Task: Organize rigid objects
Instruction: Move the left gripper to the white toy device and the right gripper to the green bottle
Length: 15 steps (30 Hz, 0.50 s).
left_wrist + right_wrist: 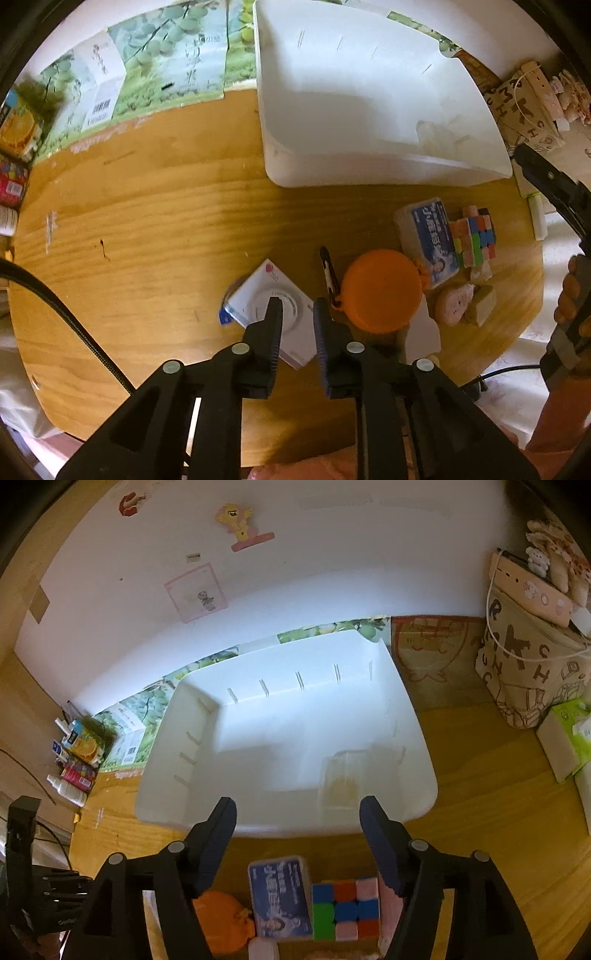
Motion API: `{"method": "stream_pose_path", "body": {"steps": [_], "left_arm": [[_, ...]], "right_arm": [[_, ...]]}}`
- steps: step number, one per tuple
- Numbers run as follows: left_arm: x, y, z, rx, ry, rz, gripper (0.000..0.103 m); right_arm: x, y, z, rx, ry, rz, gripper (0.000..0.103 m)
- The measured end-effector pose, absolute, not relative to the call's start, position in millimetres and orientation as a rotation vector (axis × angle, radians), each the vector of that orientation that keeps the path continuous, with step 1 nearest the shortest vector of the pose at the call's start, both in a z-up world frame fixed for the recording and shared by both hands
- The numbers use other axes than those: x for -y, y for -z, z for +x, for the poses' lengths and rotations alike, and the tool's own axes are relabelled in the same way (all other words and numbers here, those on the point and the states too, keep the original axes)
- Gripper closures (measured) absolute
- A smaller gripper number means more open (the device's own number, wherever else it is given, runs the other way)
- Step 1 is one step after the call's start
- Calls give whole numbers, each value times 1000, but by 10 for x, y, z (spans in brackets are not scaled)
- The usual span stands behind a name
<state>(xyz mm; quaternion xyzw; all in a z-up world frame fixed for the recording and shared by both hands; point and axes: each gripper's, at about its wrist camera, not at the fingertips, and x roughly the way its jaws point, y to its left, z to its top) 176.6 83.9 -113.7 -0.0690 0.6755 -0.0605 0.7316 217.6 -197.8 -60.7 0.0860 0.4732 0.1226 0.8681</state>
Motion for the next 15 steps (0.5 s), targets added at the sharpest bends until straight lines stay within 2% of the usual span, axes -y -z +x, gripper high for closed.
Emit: {"method": "stream_pose_path", "body": {"steps": [2, 3, 4, 6, 9, 12, 15], "left_arm": [[-848, 1150, 1727, -1487, 120, -157, 73], [-858, 1140, 1706, -1483, 114, -162, 62], [-869, 1136, 1692, -1476, 109, -164, 55], [-876, 1132, 1659, -1467, 94, -154, 48], [-888, 1144, 1627, -1458, 92, -177, 46], [-914, 1162, 1616, -1450, 71, -210, 29], [-923, 1160, 1606, -1435, 60, -236, 24]], "right_arm": [[1980, 593, 2073, -984, -266, 179, 30], [1977, 583, 2022, -977, -269, 176, 30], [1972, 575, 1982, -971, -271, 173, 29], [1955, 555, 1855, -949, -283, 169, 29], [1904, 541, 1670, -920, -299, 166, 27], [1774, 563, 1435, -888, -320, 125, 25], [1646, 607, 1233, -867, -349, 100, 25]]}}
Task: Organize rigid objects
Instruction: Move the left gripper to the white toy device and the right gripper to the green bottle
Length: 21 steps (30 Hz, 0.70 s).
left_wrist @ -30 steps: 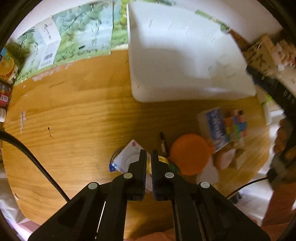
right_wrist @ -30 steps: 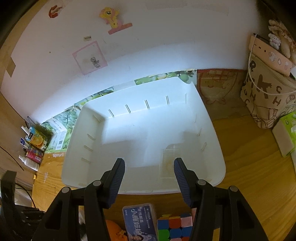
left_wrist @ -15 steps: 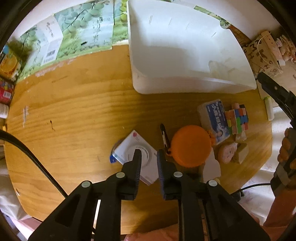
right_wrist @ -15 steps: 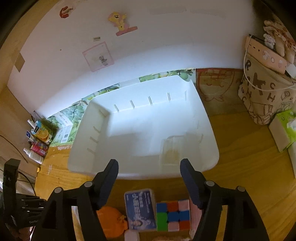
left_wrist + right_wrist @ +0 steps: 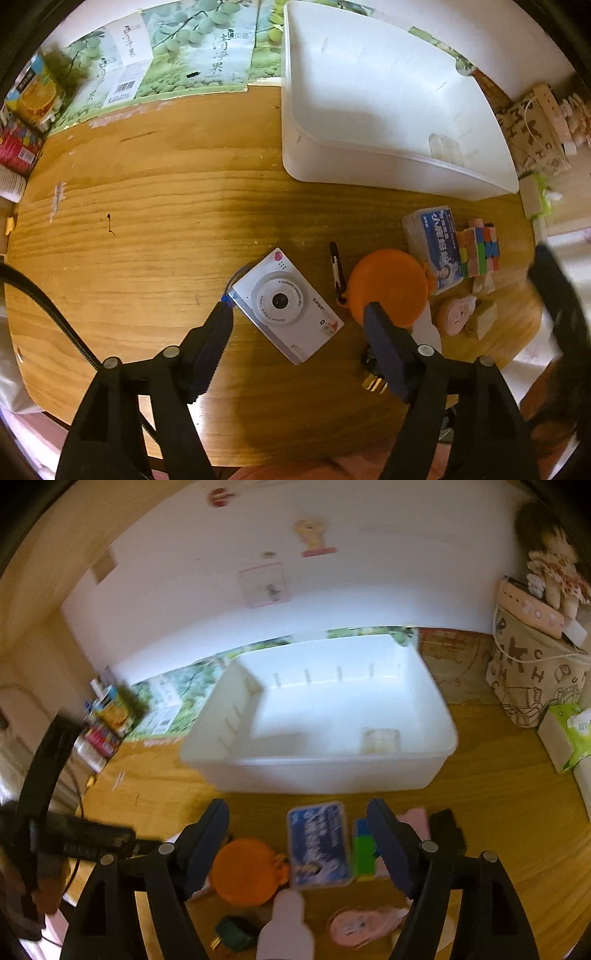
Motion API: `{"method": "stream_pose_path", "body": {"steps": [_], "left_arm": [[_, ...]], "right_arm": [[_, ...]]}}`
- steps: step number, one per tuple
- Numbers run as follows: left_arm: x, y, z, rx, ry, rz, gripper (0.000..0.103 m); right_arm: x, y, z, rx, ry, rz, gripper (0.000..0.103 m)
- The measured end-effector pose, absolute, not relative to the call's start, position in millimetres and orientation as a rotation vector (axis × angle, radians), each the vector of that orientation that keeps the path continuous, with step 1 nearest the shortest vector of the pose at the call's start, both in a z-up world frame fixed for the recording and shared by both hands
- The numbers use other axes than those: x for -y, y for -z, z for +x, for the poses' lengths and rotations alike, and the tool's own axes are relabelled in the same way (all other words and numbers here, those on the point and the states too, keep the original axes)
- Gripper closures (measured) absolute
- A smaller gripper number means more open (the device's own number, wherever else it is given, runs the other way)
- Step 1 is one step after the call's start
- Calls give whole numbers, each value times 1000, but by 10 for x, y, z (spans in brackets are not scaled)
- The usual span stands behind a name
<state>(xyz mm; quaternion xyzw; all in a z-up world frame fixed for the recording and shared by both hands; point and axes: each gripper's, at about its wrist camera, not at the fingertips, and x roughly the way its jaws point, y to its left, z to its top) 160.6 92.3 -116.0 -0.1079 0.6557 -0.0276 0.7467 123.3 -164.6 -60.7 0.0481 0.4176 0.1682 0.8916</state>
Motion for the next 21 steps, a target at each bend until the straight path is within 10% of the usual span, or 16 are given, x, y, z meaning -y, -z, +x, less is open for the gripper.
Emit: {"method": "stream_pose_path", "body": {"steps": [21], "left_arm": [[-1174, 1660, 1615, -1528, -167, -613, 20]], "right_arm": [[1015, 1007, 262, -792, -607, -99, 22]]}}
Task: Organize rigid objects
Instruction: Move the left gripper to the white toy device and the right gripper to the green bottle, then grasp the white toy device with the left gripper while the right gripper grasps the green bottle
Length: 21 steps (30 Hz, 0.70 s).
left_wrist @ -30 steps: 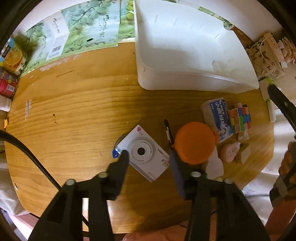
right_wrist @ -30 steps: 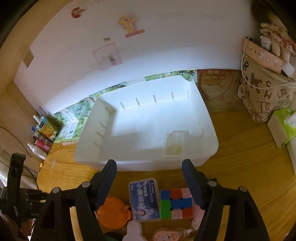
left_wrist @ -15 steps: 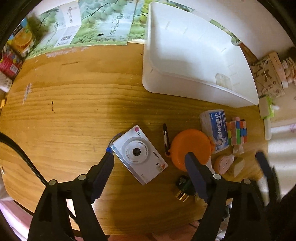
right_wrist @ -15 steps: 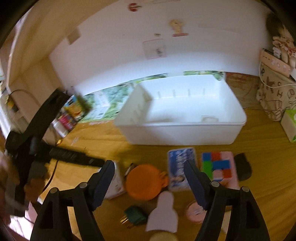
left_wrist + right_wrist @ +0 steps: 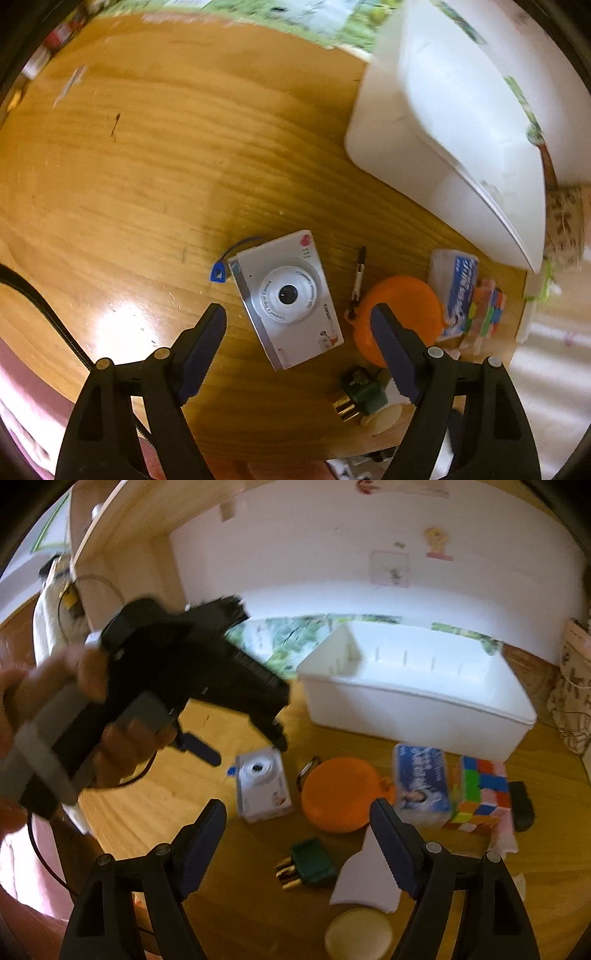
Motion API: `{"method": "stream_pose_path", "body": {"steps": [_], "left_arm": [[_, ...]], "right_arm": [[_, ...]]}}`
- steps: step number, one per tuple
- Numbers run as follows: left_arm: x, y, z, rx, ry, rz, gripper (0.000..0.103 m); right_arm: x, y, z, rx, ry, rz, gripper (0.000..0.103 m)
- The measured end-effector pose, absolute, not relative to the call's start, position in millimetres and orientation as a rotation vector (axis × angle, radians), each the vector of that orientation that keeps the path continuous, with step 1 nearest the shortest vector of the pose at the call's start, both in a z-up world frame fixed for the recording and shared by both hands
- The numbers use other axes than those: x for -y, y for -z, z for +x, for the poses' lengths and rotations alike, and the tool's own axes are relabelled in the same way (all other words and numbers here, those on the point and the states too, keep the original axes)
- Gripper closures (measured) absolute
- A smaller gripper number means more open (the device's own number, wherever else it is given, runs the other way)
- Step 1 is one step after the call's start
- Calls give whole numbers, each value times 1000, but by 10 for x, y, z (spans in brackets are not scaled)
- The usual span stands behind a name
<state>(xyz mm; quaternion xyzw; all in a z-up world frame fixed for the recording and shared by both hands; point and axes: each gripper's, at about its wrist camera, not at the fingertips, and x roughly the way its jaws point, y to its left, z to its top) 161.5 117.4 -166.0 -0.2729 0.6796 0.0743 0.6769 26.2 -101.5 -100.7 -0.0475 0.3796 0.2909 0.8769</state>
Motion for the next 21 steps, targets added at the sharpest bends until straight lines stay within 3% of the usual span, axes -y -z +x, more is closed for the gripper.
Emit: {"method": "stream_pose_path", "body": {"steps": [5, 21], "left_arm": [[-1226, 1819, 1640, -1561, -216, -722, 20], [-1066, 2142, 1764, -1576, -370, -709, 21]], "right_arm": [[842, 1214, 214, -831, -647, -214, 23], [695, 1589, 233, -902, -854, -467, 23]]}}
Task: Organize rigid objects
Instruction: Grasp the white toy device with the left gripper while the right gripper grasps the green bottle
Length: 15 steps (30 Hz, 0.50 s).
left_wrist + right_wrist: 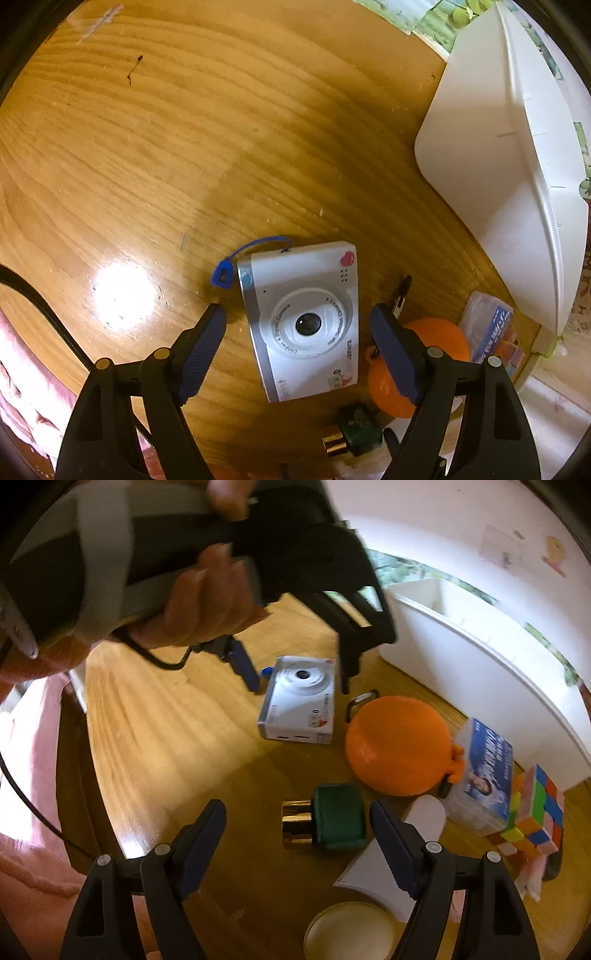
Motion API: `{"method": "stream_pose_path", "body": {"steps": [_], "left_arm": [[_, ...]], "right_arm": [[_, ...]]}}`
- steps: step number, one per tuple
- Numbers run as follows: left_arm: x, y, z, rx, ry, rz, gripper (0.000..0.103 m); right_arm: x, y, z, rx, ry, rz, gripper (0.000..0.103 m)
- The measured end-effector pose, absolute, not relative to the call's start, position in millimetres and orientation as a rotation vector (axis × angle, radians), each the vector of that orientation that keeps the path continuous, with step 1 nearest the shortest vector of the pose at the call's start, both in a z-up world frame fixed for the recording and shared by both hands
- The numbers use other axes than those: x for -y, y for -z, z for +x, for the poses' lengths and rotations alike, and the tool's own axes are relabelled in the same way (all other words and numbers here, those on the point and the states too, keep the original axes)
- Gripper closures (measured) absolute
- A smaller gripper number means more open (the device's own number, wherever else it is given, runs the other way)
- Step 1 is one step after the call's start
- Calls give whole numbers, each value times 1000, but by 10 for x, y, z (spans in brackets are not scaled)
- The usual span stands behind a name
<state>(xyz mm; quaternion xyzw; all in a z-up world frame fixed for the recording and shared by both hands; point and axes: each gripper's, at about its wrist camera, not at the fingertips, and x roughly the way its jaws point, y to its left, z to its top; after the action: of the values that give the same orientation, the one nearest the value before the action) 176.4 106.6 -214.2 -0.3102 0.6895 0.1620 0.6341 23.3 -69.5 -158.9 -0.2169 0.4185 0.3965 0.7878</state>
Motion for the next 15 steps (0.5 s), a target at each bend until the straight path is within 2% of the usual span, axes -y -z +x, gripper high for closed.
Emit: {"method": "stream_pose_path", "body": {"steps": [5, 11, 15], "left_arm": [[-996, 2163, 1798, -1573, -399, -691, 24], [-907, 2113, 1860, -1552, -418, -681, 40], [-929, 2102, 1758, -1543, -428, -701, 40]], "right_arm": [[707, 1625, 254, -919, -898, -476, 27], [776, 1689, 320, -942, -927, -490, 35], [791, 1713, 346, -941, -965, -522, 39]]}}
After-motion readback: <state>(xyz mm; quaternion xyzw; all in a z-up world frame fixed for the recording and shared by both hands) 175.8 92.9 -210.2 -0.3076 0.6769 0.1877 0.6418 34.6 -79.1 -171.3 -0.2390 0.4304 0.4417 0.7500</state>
